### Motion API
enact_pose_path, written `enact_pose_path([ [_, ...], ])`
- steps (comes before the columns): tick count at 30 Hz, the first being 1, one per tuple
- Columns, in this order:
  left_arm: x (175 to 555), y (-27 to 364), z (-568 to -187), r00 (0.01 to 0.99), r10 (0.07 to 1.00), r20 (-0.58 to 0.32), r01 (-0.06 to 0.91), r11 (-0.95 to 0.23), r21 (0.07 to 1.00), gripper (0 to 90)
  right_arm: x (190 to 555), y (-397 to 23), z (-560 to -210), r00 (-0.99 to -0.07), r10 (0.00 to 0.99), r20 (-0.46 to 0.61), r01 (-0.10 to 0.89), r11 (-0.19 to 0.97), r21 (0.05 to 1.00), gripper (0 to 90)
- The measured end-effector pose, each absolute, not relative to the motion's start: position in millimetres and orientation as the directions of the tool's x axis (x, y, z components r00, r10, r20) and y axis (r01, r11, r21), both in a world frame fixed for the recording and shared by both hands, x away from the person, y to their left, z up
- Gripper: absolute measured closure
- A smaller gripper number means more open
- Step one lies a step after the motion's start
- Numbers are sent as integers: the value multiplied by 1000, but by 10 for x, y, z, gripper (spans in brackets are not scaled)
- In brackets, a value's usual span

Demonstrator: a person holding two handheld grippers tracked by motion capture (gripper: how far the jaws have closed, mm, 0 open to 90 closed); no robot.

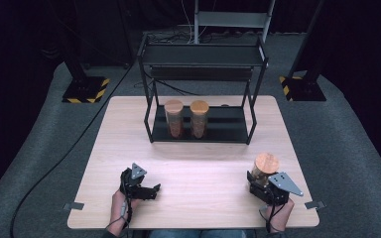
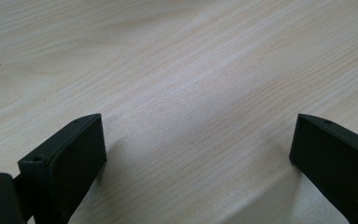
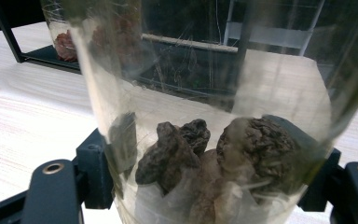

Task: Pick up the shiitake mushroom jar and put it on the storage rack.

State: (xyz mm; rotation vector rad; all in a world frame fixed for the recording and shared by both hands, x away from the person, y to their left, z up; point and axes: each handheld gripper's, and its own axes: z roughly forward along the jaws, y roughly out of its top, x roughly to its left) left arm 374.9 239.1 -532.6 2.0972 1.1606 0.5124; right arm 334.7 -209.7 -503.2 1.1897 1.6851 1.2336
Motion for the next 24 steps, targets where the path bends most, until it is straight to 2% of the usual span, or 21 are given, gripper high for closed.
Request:
enact_pose_path([
  [24, 3750, 2392, -5327, 526, 851, 14, 585, -373, 720, 28, 3545, -1992, -4951, -313, 950, -23, 281, 115, 953, 248],
])
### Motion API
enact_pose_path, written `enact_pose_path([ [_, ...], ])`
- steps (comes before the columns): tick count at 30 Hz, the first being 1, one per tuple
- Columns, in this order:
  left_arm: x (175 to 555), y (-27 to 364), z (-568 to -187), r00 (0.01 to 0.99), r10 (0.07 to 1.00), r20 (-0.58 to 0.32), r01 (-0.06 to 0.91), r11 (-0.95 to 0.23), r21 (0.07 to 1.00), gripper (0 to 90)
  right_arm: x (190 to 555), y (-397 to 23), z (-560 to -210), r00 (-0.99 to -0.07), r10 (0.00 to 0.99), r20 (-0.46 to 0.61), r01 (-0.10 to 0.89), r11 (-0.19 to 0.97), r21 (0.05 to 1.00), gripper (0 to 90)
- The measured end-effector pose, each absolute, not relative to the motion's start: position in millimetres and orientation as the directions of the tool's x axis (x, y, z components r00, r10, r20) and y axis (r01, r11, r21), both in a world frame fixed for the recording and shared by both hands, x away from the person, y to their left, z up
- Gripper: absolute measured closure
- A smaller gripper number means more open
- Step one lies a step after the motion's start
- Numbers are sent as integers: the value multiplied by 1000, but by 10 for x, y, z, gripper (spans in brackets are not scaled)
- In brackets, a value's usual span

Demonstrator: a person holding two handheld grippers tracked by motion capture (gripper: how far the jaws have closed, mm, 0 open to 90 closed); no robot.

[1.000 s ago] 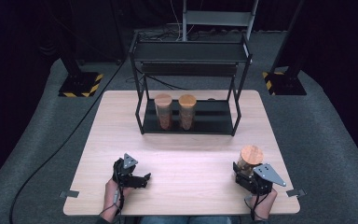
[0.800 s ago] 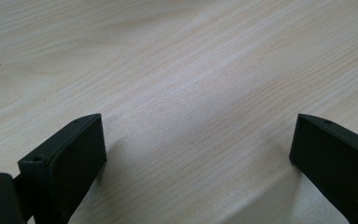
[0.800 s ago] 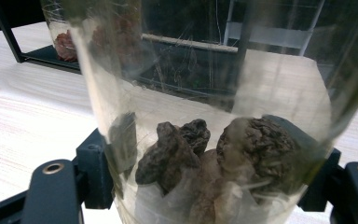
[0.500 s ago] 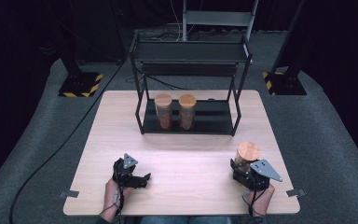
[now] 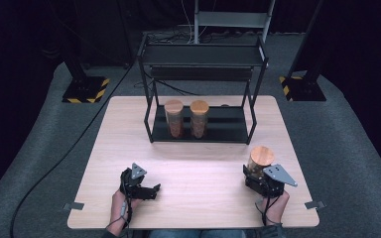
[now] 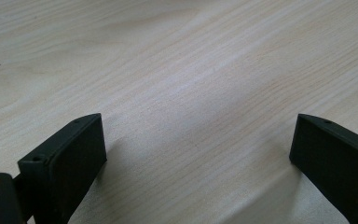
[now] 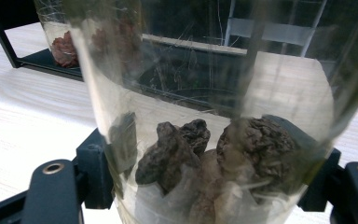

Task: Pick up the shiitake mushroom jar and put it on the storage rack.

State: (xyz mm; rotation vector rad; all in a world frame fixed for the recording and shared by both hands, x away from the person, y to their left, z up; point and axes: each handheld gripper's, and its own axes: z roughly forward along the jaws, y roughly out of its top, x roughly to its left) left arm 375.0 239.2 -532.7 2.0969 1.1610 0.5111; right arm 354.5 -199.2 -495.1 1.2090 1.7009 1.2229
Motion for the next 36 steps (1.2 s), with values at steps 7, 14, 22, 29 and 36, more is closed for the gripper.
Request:
enact_pose_path([
  [7, 3750, 2391, -5327, 525, 851, 13, 585, -372, 721, 28, 3591, -1983, -4932, -314, 949, -22, 283, 116, 952, 248],
  [14, 3751, 2392, -5327, 525, 851, 13, 585, -372, 720, 28, 3653, -1960, -4908, -315, 949, -20, 286, 116, 951, 248],
  [22, 3751, 2393, -5327, 526, 850, 14, 585, -374, 720, 28, 3716, -1943, -4865, -316, 949, -22, 290, 118, 950, 248],
  [29, 3752, 2393, -5326, 526, 850, 14, 585, -374, 720, 28, 3785, -1926, -4829, -319, 948, -25, 289, 122, 949, 248],
  [36, 3751, 2392, -5327, 526, 851, 13, 585, -373, 720, 28, 3871, -1894, -4797, -328, 944, -34, 288, 134, 948, 248],
])
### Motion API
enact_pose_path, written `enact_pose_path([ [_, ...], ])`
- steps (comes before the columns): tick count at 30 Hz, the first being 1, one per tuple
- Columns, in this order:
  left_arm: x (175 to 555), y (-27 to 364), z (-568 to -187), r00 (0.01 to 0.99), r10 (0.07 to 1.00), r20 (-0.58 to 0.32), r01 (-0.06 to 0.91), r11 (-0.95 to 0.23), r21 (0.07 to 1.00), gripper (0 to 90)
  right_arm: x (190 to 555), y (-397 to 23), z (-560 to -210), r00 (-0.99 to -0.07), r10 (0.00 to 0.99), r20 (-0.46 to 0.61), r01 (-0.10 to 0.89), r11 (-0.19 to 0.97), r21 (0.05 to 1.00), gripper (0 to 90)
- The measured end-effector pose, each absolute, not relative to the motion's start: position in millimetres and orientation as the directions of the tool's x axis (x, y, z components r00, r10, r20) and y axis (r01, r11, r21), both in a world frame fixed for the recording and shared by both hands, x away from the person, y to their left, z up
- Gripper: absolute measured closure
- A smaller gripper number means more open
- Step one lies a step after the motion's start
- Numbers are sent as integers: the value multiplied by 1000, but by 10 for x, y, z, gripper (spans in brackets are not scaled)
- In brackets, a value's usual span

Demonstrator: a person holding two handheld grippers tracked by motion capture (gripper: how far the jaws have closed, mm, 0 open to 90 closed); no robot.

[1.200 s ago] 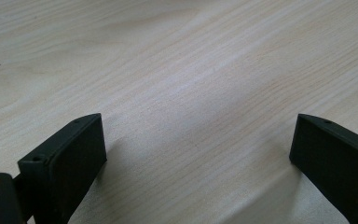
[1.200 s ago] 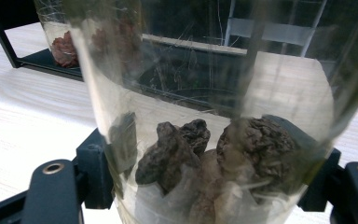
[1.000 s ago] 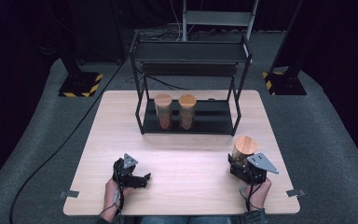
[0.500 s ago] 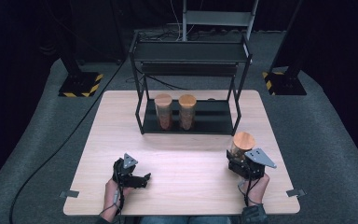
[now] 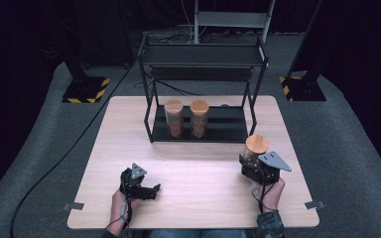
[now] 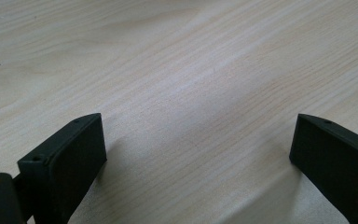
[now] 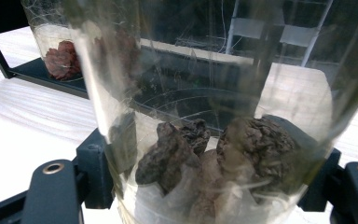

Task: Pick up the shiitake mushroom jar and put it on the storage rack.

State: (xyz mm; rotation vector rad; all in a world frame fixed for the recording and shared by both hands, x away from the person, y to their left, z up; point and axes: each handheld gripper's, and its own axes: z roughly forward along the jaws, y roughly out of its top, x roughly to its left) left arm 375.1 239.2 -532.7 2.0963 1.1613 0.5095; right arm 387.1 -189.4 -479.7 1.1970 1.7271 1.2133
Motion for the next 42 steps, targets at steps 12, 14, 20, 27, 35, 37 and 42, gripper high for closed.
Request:
enact_pose_path([
  [12, 3749, 2392, -5326, 526, 850, 15, 584, -374, 720, 28, 3968, -1839, -4760, -338, 940, -40, 283, 142, 948, 248],
  [14, 3748, 2391, -5326, 526, 850, 16, 584, -375, 720, 28, 3982, -1833, -4762, -339, 940, -41, 284, 144, 948, 248],
  [20, 3748, 2390, -5326, 526, 850, 17, 583, -375, 721, 28, 4021, -1827, -4762, -341, 939, -41, 283, 144, 948, 248],
  [27, 3749, 2392, -5326, 526, 850, 15, 584, -374, 720, 28, 4075, -1819, -4730, -344, 938, -43, 278, 146, 949, 248],
  [35, 3749, 2392, -5327, 526, 850, 15, 584, -374, 720, 28, 4146, -1791, -4684, -350, 935, -47, 272, 150, 951, 248],
  [37, 3749, 2392, -5326, 526, 850, 15, 584, -374, 720, 28, 4164, -1784, -4675, -351, 935, -48, 272, 151, 951, 248],
  [42, 3749, 2392, -5327, 526, 850, 14, 584, -374, 720, 28, 4218, -1763, -4657, -355, 934, -46, 271, 150, 951, 249],
])
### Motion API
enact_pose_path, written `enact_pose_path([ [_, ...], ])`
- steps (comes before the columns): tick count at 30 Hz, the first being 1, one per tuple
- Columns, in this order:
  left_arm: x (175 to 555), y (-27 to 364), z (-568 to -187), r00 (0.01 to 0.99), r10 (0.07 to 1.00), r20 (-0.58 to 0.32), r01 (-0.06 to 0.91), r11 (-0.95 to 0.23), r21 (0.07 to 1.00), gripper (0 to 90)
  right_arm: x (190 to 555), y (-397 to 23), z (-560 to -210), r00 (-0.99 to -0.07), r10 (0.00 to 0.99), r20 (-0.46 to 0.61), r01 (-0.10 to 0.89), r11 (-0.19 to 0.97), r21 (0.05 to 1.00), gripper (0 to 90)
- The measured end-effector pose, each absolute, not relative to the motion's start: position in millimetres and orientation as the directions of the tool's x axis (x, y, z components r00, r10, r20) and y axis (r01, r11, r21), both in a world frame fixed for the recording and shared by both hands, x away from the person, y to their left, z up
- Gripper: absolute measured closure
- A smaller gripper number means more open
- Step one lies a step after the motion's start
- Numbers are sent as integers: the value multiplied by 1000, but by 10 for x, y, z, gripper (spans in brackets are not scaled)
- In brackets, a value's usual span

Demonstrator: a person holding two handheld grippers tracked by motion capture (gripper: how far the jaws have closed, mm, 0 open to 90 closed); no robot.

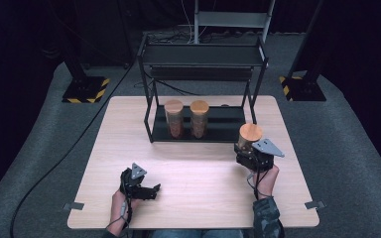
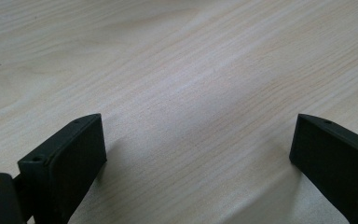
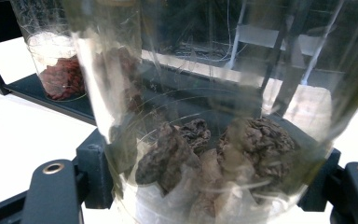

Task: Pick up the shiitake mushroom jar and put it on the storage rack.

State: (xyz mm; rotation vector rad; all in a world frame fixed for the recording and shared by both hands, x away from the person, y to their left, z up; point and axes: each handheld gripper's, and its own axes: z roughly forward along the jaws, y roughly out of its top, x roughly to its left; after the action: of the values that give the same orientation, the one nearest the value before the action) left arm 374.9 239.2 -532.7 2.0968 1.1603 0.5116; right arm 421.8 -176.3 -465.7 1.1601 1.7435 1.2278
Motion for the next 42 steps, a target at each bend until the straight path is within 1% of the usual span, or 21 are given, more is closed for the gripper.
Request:
enact_pose_path([
  [42, 3751, 2393, -5327, 526, 851, 13, 585, -372, 720, 28, 4518, -1637, -4609, -373, 927, -27, 271, 137, 953, 248],
])
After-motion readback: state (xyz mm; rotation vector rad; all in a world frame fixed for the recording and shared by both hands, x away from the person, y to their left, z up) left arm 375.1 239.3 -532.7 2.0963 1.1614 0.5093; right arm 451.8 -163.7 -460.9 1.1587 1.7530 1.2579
